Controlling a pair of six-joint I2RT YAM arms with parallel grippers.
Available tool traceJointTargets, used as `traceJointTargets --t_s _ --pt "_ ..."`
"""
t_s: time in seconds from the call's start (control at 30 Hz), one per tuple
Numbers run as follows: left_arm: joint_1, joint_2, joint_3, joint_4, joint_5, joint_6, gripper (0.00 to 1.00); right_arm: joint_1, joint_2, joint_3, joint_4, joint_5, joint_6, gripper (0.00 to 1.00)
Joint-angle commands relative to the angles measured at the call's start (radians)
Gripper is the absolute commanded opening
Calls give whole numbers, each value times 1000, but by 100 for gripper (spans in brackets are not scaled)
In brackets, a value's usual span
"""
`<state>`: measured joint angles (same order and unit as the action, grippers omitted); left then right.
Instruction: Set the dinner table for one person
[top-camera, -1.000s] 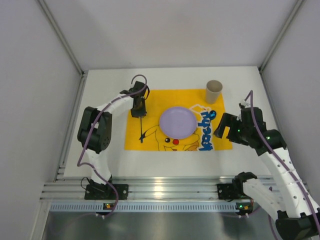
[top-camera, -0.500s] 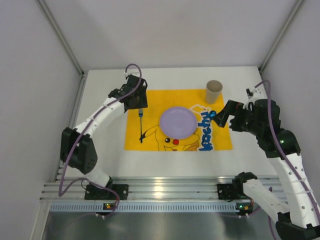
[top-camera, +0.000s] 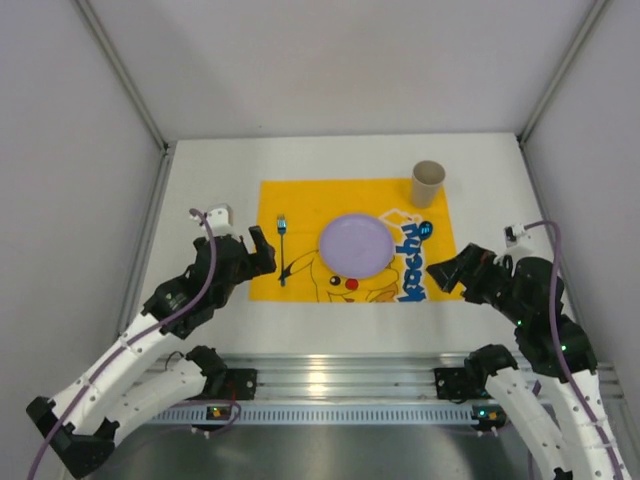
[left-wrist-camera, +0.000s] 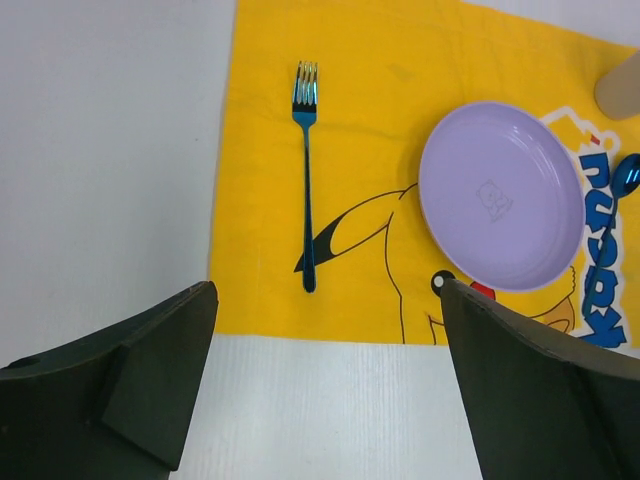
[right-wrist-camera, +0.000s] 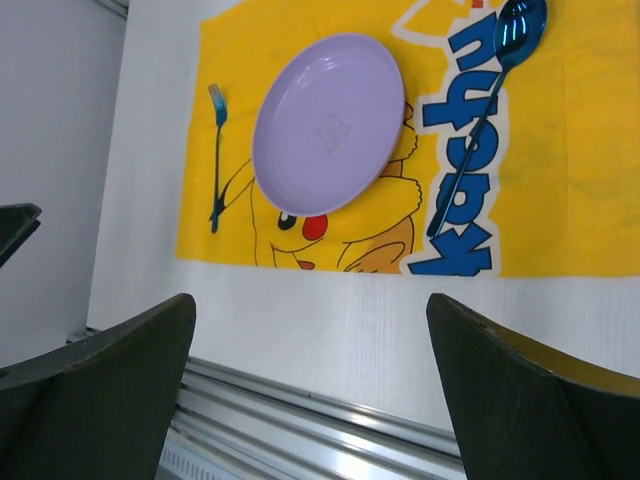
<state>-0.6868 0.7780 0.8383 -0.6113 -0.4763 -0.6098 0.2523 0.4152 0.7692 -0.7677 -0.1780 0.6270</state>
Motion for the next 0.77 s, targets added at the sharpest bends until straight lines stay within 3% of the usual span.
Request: traceJointTargets --t_s 0.0,0.27,0.6,0.73 --pt "-5 -83 -39 -4 -50 -65 99 -7 -75 -7 -4 26 77 100" --pt "-5 -141 -44 17 1 8 98 -8 -92 -30 5 -1 77 100" --pt "-6 -140 -64 44 -12 38 98 -7 -82 -57 14 -26 82 100" --pt "-7 -143 -59 54 -45 114 98 -8 -73 -51 2 -3 82 100"
